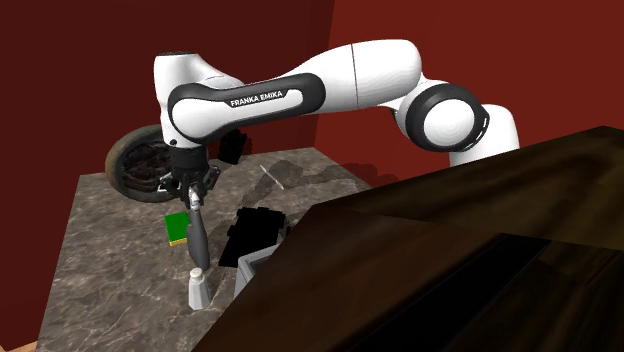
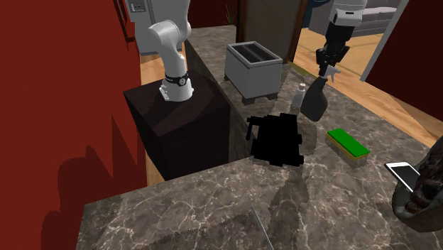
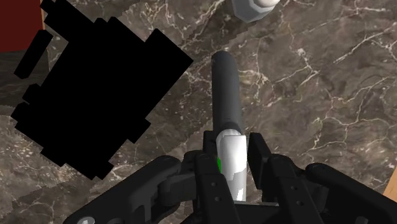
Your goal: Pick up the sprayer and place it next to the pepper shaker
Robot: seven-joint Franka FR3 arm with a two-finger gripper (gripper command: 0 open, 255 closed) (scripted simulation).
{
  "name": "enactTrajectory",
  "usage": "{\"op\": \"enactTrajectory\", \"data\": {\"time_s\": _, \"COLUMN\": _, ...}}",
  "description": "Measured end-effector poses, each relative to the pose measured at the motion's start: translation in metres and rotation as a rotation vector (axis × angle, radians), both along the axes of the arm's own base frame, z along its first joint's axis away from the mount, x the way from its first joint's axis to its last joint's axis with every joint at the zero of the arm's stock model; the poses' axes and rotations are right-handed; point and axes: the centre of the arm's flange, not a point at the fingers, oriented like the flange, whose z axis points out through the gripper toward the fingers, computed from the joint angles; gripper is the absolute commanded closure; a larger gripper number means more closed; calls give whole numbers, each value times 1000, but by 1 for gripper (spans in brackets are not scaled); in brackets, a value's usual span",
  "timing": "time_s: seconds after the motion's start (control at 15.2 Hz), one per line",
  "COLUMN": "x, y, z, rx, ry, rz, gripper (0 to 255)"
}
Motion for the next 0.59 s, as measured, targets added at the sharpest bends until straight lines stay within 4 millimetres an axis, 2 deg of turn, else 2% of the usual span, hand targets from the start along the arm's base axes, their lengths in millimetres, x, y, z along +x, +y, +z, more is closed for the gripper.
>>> {"op": "enactTrajectory", "data": {"time_s": 0.4, "x": 0, "y": 0, "z": 0, "rx": 0, "ry": 0, "rz": 0, "gripper": 0}}
{"op": "enactTrajectory", "data": {"time_s": 0.59, "x": 2, "y": 2, "z": 27, "rx": 1, "ry": -1, "rz": 0, "gripper": 0}}
